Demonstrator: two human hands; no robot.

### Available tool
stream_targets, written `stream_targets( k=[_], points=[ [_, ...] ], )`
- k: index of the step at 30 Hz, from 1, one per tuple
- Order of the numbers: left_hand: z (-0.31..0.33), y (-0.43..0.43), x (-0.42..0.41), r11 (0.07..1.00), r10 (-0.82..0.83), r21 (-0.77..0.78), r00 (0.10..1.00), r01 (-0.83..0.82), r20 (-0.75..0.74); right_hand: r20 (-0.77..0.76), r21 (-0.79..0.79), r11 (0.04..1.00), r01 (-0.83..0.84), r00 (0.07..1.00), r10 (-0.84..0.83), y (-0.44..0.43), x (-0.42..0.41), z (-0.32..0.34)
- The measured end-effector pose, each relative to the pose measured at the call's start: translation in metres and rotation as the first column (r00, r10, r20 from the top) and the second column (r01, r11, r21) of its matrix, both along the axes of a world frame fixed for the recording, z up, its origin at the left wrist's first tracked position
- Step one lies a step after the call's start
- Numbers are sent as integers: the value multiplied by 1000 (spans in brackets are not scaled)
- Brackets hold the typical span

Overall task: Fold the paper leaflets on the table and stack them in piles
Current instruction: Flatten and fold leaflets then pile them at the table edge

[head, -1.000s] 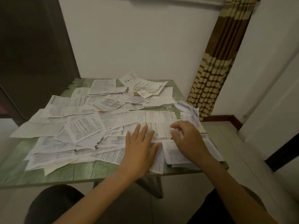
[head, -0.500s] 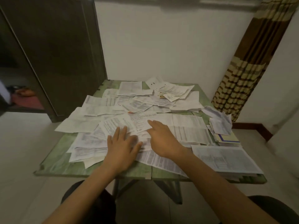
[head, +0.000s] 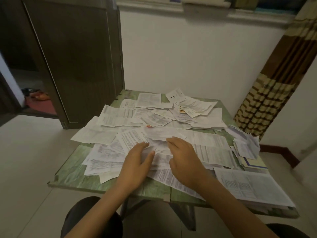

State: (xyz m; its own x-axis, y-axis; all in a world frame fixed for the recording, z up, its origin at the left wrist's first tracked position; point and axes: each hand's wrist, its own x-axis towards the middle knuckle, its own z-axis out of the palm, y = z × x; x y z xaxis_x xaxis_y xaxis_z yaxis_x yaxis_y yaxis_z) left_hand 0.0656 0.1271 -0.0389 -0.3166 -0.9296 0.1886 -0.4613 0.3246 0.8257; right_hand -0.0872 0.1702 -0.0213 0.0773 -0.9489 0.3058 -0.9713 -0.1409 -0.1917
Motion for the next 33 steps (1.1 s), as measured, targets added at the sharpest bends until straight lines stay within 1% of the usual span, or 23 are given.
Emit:
stream_targets(
  k=[2,4,5,6,7,9,10,12,13,14,15,16,17,19,20,21,22,23,25,27,29,31,33],
  points=[
    [8,2,-1,977,-11,202,964,67,-265,226,-85,996,-11,974,30,12,10,2],
    [16,2,-4,902,-4,375,875,212,-484,471,-92,996,-12,880,54,23,18,10],
    [17,2,-5,868,17,425,840,257,-543,561,-100,995,-12,825,67,28,20,15],
    [17,2,-5,842,32,451,807,296,-590,635,-110,994,-14,768,81,31,22,23],
    [18,6,-4,822,2,445,779,356,-627,701,-98,995,-4,709,72,34,21,30],
    [19,13,-3,782,-28,440,730,441,-682,833,-18,1000,-24,552,28,40,18,49],
    [17,11,-6,766,7,461,711,448,-703,876,29,999,-36,481,-8,43,17,55],
    [14,18,-7,733,32,416,582,539,-812,925,104,992,-72,374,-70,46,13,61],
    [15,26,-8,719,53,408,542,562,-839,943,130,988,-87,318,-96,47,12,62],
    [13,32,-9,721,99,428,530,545,-842,952,151,984,-98,281,-119,47,12,61],
    [11,40,-12,722,151,469,547,508,-824,953,162,982,-99,274,-129,48,12,60],
    [7,48,-14,722,206,513,565,464,-799,944,155,985,-80,307,-124,49,14,57],
    [1,55,-15,721,247,543,572,431,-782,917,136,990,-43,385,-109,50,15,50],
    [-8,66,-16,702,306,589,578,400,-757,804,78,994,82,585,-112,52,17,32],
    [-10,72,-15,701,330,608,587,372,-739,747,42,989,140,653,-124,55,18,24],
    [-11,75,-14,706,348,622,600,338,-720,724,24,984,178,676,-140,56,18,18],
    [-12,79,-13,712,366,636,615,298,-698,738,45,980,195,655,-164,58,18,13],
    [-11,80,-13,723,374,639,629,262,-681,769,84,978,191,612,-185,59,17,11],
    [-8,83,-10,749,371,629,655,207,-658,822,206,969,139,512,-249,62,14,9],
    [-7,86,-6,768,378,622,677,152,-632,843,297,953,62,452,-292,65,11,9],
    [-4,90,-3,779,380,614,684,127,-623,860,328,945,12,409,-304,67,11,7],
    [-4,94,-1,791,353,597,699,131,-622,865,331,944,6,398,-306,68,11,4],
    [-5,98,1,786,342,602,710,143,-615,883,319,947,14,360,-303,69,12,1]
  ],
)
